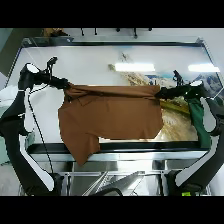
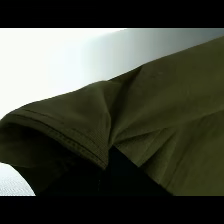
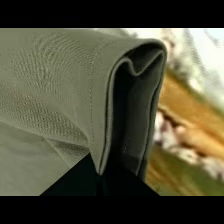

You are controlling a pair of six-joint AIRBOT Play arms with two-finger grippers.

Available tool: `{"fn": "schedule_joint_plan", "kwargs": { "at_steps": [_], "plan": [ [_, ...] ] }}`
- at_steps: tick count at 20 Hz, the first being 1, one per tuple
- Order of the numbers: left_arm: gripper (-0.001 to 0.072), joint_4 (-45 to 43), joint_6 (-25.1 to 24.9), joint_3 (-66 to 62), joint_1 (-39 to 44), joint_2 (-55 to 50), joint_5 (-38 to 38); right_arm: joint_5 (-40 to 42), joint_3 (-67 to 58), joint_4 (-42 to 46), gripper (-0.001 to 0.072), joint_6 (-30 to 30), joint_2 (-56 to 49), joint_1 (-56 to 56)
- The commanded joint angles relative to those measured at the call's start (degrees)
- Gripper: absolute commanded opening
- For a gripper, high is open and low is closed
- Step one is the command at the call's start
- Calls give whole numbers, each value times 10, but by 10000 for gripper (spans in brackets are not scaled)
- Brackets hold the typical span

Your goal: Fold the shirts.

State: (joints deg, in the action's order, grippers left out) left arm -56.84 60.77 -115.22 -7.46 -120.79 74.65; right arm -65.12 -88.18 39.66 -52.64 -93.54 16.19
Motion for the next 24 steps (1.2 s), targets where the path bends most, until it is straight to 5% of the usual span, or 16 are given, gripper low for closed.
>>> {"fn": "schedule_joint_plan", "kwargs": {
  "at_steps": [1,4,5,6,7,8,9,10,15,17,21,24],
  "plan": [
    [15,-33,-14,0,5,-5,8,15,6,3,17,4,1,-14],
    [18,-72,-14,0,12,-5,21,14,6,2,20,3,2,-16],
    [19,-79,-11,-1,12,-4,31,9,5,2,99,-2,5,-15],
    [20,-84,-10,-1,12,-1,44,-4,4,3,270,-7,14,-12],
    [95,-85,4,-1,10,7,55,-24,3,3,305,-7,28,-7],
    [469,-87,20,-1,6,18,65,-45,3,4,305,-8,47,2],
    [705,-98,50,-1,1,33,72,-64,3,17,356,-27,71,15],
    [704,-101,68,-1,-6,50,83,-82,4,47,448,-53,97,28],
    [703,-80,179,39,-49,122,207,-133,129,143,449,-78,218,82],
    [589,-77,215,169,-64,186,214,-134,222,169,456,-72,265,109],
    [589,-81,218,448,-76,322,160,-81,381,165,460,-55,320,144],
    [589,-81,218,608,-86,398,127,-38,450,86,460,2,317,140]
  ]
}}
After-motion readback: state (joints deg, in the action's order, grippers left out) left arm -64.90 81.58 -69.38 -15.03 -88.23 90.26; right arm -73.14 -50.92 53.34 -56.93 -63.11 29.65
